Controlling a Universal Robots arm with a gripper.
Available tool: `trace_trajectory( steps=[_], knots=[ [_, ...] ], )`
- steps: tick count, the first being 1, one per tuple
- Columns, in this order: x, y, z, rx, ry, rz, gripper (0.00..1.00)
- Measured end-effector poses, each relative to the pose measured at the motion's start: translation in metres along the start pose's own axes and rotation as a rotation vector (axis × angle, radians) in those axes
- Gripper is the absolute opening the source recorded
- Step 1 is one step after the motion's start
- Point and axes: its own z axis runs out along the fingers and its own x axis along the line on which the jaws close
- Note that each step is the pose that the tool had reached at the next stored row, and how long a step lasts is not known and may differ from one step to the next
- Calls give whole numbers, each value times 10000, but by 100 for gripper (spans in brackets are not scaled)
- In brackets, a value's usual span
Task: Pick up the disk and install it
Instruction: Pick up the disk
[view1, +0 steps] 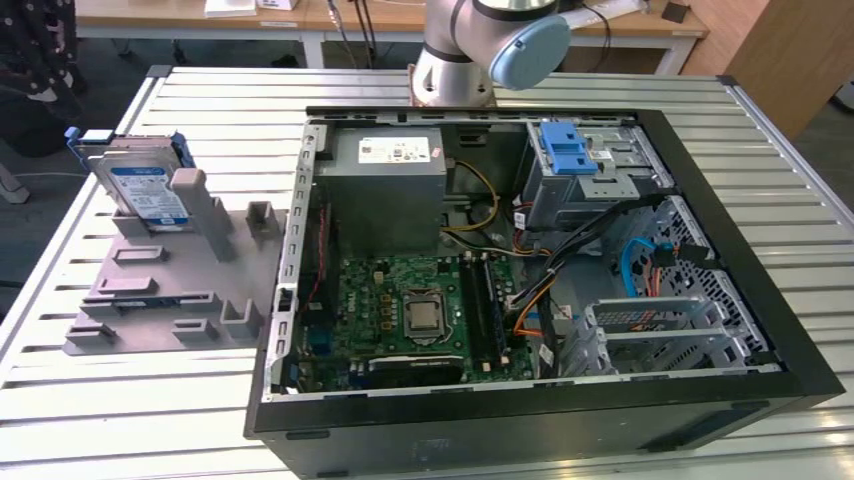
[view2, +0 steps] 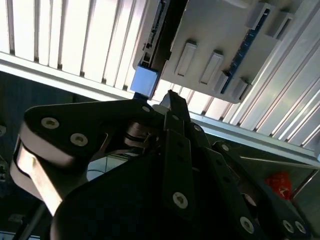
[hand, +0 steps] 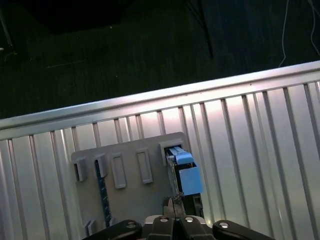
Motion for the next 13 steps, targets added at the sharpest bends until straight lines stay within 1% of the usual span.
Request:
trace_trajectory(
  steps=[4, 6, 9, 13],
  knots=[
    [0, 0, 14, -8, 22, -718, 11],
    [0, 0, 16, -13, 30, -998, 11],
    [0, -1, 21, -13, 35, -1166, 11],
    [0, -1, 24, -7, 35, -1194, 11]
  ],
)
